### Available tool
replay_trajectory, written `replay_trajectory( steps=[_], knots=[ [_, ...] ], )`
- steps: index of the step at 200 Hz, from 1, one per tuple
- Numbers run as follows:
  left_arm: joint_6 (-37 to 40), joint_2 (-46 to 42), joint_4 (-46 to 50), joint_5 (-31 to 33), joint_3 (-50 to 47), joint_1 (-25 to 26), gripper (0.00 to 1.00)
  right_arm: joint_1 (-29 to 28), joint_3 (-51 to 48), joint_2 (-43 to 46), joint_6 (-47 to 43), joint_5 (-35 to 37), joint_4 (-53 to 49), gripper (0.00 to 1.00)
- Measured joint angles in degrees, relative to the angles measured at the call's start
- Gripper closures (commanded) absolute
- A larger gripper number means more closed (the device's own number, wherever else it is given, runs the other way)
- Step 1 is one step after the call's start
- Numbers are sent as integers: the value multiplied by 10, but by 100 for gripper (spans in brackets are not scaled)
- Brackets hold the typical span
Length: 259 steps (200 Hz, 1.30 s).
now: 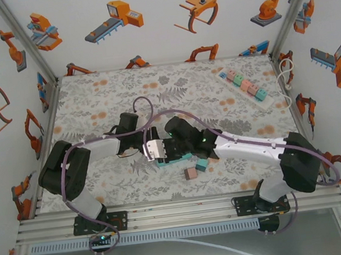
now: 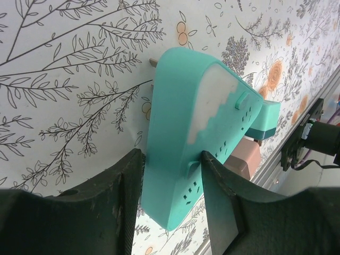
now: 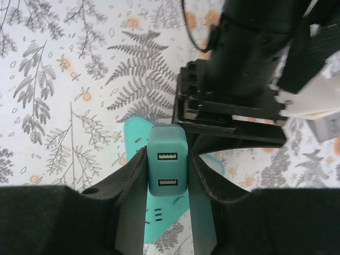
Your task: Pull the plug off the socket
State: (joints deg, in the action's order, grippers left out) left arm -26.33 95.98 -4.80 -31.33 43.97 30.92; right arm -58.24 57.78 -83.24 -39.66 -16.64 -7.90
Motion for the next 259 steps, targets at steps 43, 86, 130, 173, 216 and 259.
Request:
replay_trajectory(
  steps=[43,86,130,173,216,259],
  knots=[
    [0,-11,6,15,-1,0,49,7,-3,49,51,-2,-1,100],
    [9,-42,62,76,9,0,43,70,-7,124,173,-33,-5,100],
    [28,-99,129,143,44,1,36,214,-27,171,359,-115,-21,100],
    [76,-232,139,160,51,47,34,409,-33,161,506,-236,-71,100],
    [210,-385,153,154,28,157,24,489,-90,118,608,-302,-71,100],
    [334,-501,224,158,22,185,0,402,-237,170,775,-235,52,100]
  ],
)
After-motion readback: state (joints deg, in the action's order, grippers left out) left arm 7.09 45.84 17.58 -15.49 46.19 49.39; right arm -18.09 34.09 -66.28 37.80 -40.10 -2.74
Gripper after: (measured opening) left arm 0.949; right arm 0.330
